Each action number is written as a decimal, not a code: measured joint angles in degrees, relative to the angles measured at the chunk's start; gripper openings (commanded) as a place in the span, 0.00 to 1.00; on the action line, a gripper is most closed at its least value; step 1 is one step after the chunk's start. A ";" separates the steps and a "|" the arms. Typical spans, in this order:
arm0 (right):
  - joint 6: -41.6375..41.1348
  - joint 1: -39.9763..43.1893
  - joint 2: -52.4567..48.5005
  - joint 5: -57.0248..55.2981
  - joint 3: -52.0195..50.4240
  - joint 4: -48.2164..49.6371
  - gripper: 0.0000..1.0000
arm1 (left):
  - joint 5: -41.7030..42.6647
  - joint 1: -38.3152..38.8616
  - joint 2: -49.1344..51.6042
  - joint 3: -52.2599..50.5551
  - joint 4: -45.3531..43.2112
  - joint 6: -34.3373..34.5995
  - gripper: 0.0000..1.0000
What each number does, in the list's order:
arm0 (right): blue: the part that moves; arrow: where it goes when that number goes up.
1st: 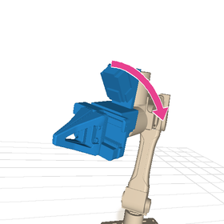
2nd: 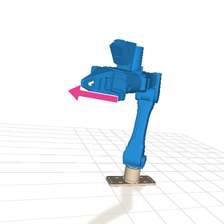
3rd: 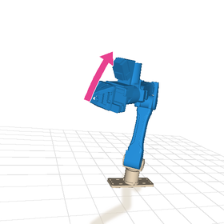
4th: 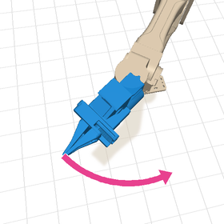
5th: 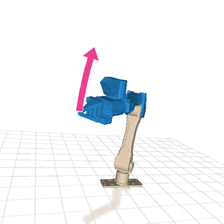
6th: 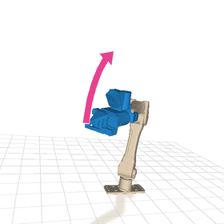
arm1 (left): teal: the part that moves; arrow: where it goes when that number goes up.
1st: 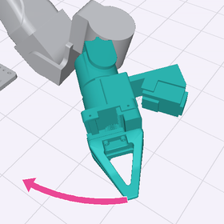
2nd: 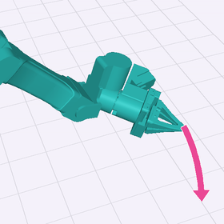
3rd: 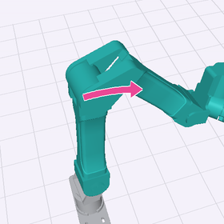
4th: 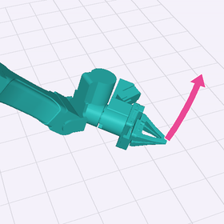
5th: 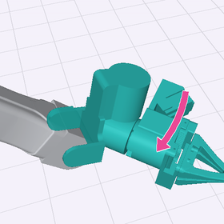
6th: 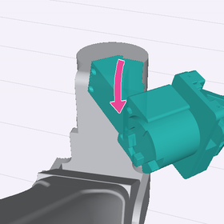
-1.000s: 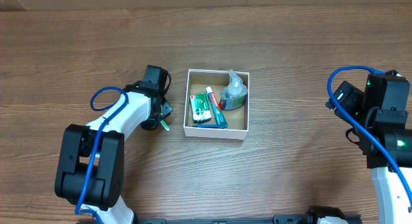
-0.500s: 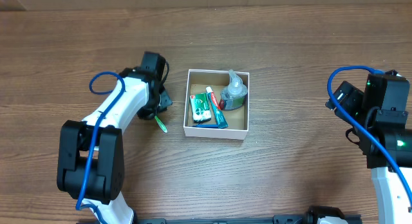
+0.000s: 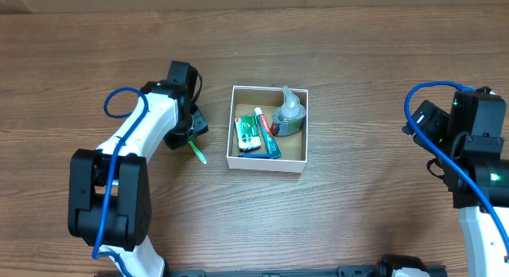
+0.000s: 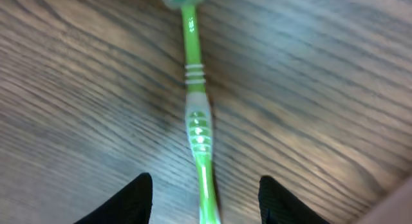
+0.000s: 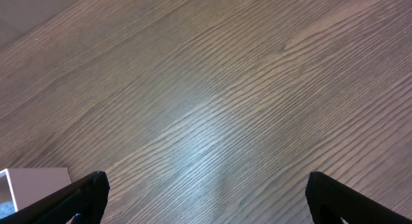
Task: Pack container
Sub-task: 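Lower the left gripper over the green toothbrush and grasp it, then lift the toothbrush with the left gripper and carry it over the box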
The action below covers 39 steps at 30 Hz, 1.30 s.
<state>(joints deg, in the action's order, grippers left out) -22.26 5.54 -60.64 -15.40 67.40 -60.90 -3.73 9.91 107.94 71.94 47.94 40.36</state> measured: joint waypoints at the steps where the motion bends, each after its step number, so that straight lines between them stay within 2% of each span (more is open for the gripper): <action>1: 0.00 0.00 0.00 0.00 0.00 0.02 1.00 | 0.02 -0.20 0.00 -0.94 -0.68 0.02 0.51; 8: -0.02 0.00 0.00 0.00 0.00 -0.02 1.00 | 0.02 -0.22 0.00 -5.97 -7.82 0.17 0.49; 12: -0.04 0.00 0.00 0.00 0.00 0.02 1.00 | -0.17 -0.22 0.00 -6.82 -9.49 0.20 0.37; 14: -0.02 0.00 0.00 0.00 0.00 0.02 1.00 | -0.20 -0.22 0.00 -6.84 -9.70 0.22 0.36; 18: 0.00 0.00 0.00 0.00 0.00 0.00 1.00 | -0.26 -0.22 0.00 -6.93 -9.84 0.17 0.28; 23: 0.00 0.00 0.00 0.00 0.00 0.00 1.00 | -0.61 -0.22 0.00 -7.08 -9.86 0.20 0.29; 29: -0.02 0.00 0.00 0.00 0.00 -0.02 1.00 | -0.98 -0.33 0.28 -6.78 -8.92 0.09 0.12; 39: 0.00 -0.02 0.00 0.04 0.00 0.00 1.00 | -0.59 -0.44 2.51 -2.86 -2.89 -1.40 0.12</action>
<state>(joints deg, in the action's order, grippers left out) -22.26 5.52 -60.64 -15.35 67.40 -60.90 -4.32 9.47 110.45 69.08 45.06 38.96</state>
